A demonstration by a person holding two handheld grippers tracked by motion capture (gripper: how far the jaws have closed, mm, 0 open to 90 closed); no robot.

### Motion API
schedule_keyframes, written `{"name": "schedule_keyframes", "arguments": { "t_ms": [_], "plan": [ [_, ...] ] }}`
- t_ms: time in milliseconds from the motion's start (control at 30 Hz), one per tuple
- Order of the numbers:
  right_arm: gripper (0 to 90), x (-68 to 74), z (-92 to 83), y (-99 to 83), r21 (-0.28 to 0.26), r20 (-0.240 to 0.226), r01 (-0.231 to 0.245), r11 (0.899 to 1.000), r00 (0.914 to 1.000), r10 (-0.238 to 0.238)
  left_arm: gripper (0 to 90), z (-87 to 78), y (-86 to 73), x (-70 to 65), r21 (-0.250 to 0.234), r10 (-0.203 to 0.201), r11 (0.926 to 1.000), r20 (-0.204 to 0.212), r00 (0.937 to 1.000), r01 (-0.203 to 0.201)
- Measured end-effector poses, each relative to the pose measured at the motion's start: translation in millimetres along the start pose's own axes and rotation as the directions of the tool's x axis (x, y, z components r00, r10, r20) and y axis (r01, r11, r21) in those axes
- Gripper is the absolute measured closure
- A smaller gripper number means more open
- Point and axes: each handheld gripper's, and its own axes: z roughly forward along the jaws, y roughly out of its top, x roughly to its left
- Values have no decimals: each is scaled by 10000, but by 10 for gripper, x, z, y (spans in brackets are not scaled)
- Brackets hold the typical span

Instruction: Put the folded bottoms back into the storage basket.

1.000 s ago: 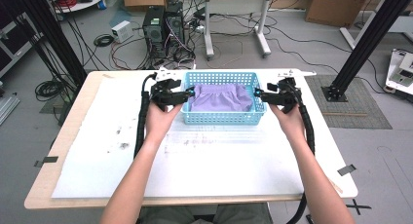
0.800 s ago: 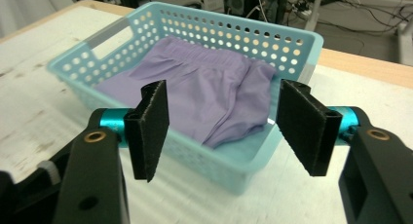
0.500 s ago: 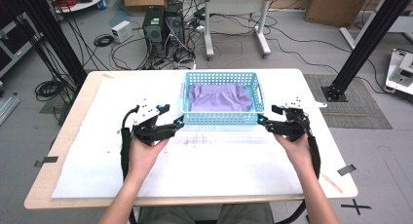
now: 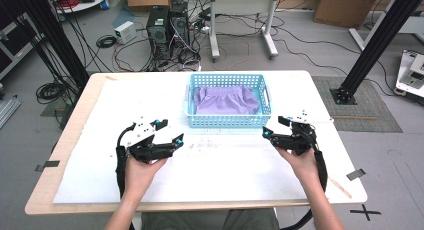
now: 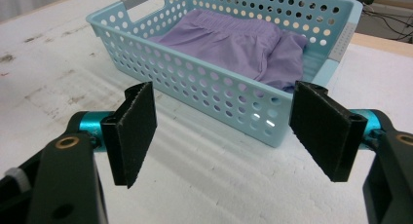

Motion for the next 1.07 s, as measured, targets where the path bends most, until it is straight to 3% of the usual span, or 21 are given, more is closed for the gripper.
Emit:
{"name": "schedule_keyframes", "arguments": {
  "t_ms": [600, 1067],
  "plan": [
    [245, 26, -96, -161, -59, 107, -146, 9999, 9998, 147, 268, -103, -138, -35, 94, 99, 9999, -149, 9998, -97],
    [245, 77, -132, -202, -42, 41, -83, 10000, 10000, 83, 268, -125, -139, -67, 42, 226, 9997, -146, 9996, -225]
  ]
}}
